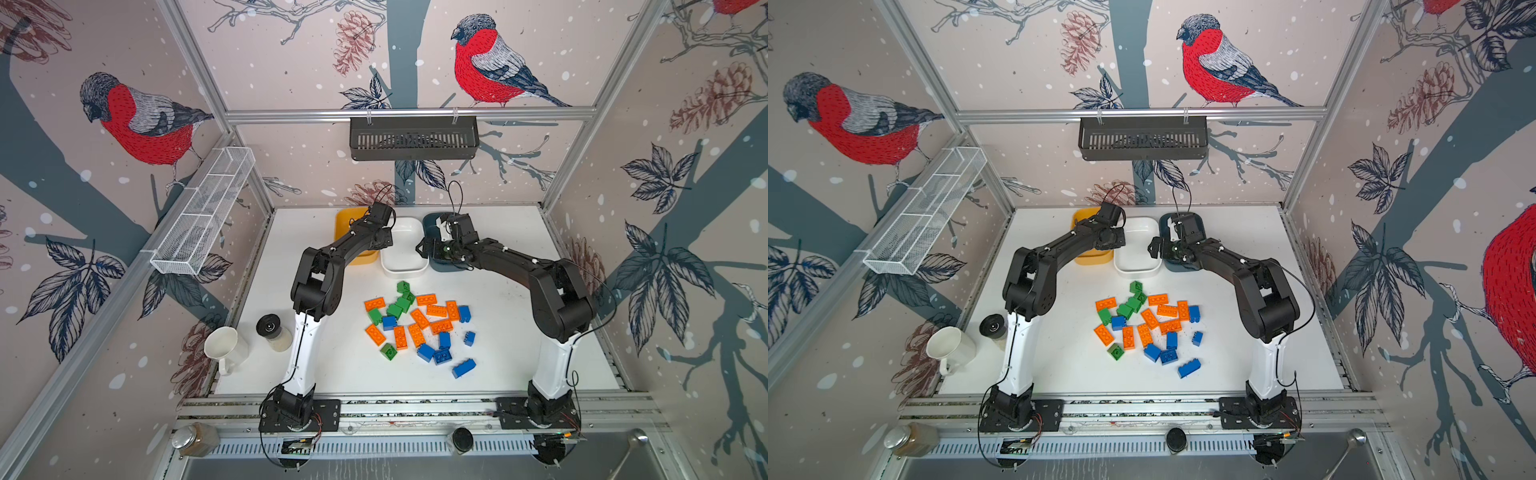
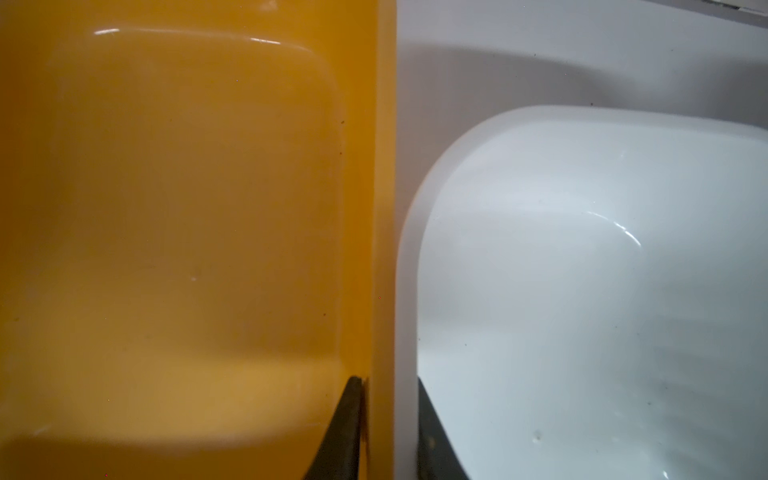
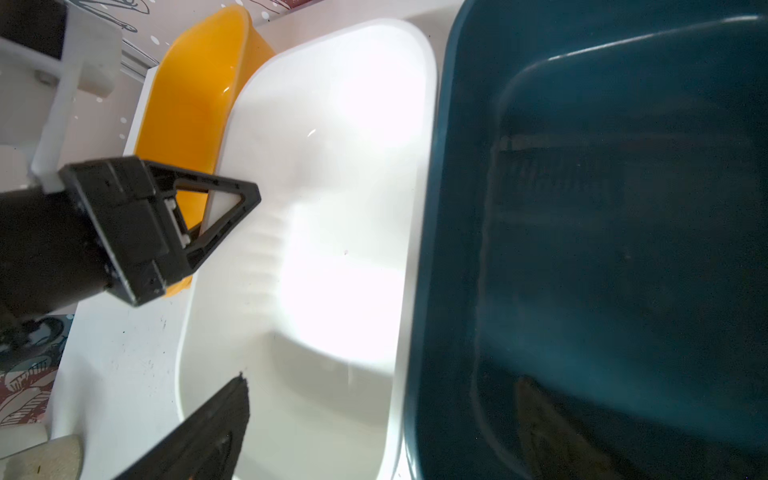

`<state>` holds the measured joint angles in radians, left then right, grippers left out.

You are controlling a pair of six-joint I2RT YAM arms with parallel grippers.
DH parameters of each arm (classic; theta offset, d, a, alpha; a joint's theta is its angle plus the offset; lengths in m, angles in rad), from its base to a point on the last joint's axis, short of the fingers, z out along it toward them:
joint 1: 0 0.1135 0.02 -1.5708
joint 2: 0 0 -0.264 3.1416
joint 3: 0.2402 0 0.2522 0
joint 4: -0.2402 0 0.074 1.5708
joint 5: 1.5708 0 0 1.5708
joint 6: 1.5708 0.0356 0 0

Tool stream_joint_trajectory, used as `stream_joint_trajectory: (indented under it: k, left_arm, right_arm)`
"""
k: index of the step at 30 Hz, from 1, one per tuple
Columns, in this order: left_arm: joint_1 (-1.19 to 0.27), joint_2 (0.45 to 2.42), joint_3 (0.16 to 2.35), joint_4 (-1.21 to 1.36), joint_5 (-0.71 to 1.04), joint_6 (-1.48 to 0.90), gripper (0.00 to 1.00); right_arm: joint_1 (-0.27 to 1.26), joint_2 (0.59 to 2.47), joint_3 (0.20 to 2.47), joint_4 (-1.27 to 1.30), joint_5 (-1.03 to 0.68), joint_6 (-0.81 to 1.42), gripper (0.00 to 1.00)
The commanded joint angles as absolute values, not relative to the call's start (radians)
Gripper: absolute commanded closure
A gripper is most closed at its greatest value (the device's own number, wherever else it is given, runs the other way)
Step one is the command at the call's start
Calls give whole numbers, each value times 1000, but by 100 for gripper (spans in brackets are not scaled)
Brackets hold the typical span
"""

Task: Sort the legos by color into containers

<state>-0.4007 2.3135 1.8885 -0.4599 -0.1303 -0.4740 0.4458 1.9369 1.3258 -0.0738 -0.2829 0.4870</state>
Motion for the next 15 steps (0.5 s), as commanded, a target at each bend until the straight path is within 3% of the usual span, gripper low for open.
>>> stream_joint_trajectory:
  k: [1,6,8,11,13,15]
  left_arm:
    - [-401,2381,1990,-526,-105,-466,76]
    - [-402,2346,1986,-546,-99,-413,53]
    - [-398,2287,1914,-508,-68,-382,37]
    - [-396,2199,1807,-458,0,-330,22]
    - [-396,2158,1758,-450,31,-311,5]
    - [-396,2128,1720,-445,72,-303,3]
  right_arm:
    - [451,1931,1316,-93,-288,461,0]
    - [463,1928,1316,-97,-280,460,0]
    - [462,1929,1322,-97,-270,459,0]
    - [459,1931,1336,-102,-254,453,0]
    - [457,1935,1345,-105,-246,451,1]
    - [456,1939,1354,-105,-241,452,1]
